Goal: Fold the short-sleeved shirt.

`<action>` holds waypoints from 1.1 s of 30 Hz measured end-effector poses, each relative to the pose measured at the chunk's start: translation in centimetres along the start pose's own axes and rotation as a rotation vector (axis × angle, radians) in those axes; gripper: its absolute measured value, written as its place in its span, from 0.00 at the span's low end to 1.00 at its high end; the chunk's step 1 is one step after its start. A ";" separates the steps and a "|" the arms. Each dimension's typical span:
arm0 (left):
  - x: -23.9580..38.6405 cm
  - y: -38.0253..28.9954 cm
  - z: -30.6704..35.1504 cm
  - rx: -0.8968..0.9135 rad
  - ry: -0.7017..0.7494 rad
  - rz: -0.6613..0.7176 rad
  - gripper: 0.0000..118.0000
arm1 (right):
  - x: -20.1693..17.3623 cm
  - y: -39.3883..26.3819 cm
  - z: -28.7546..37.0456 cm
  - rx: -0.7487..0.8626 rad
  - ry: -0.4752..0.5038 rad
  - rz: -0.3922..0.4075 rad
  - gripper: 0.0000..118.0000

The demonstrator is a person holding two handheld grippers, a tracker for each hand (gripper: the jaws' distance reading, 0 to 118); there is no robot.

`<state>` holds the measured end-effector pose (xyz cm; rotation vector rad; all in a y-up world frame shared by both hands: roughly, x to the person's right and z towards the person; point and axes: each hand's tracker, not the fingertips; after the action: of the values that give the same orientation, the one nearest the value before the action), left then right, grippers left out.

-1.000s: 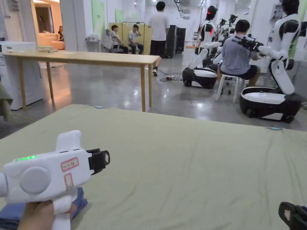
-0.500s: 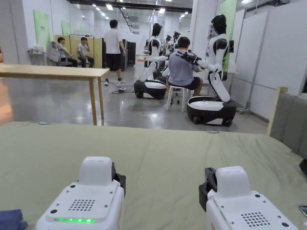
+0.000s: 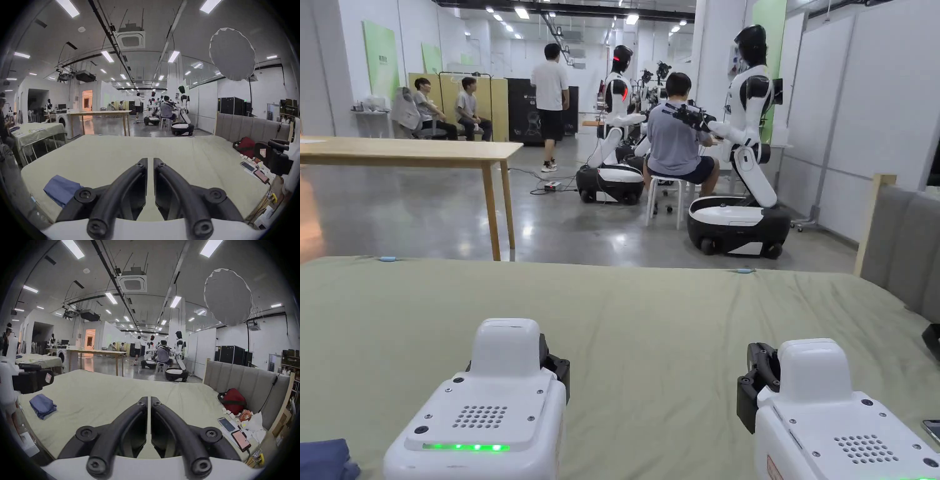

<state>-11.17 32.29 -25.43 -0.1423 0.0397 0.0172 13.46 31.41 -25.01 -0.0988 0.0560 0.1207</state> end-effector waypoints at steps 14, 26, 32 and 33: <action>-1.3 -0.3 -0.9 -0.043 -0.023 0.031 1.00 | 0.3 0.4 -0.5 -0.001 -0.022 -0.024 1.00; 0.1 0.5 0.4 -0.072 0.084 -0.070 1.00 | 0.3 0.5 0.1 -0.024 -0.006 -0.024 1.00; -1.4 1.3 0.9 -0.056 0.041 -0.016 1.00 | 0.5 0.5 0.4 -0.028 -0.001 -0.036 1.00; -1.6 1.4 1.0 -0.049 0.036 -0.007 1.00 | 0.5 0.4 0.4 -0.028 -0.002 -0.038 1.00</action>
<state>-12.72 33.80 -24.53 -0.1918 0.0744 0.0086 13.90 31.94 -24.65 -0.1281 0.0507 0.0834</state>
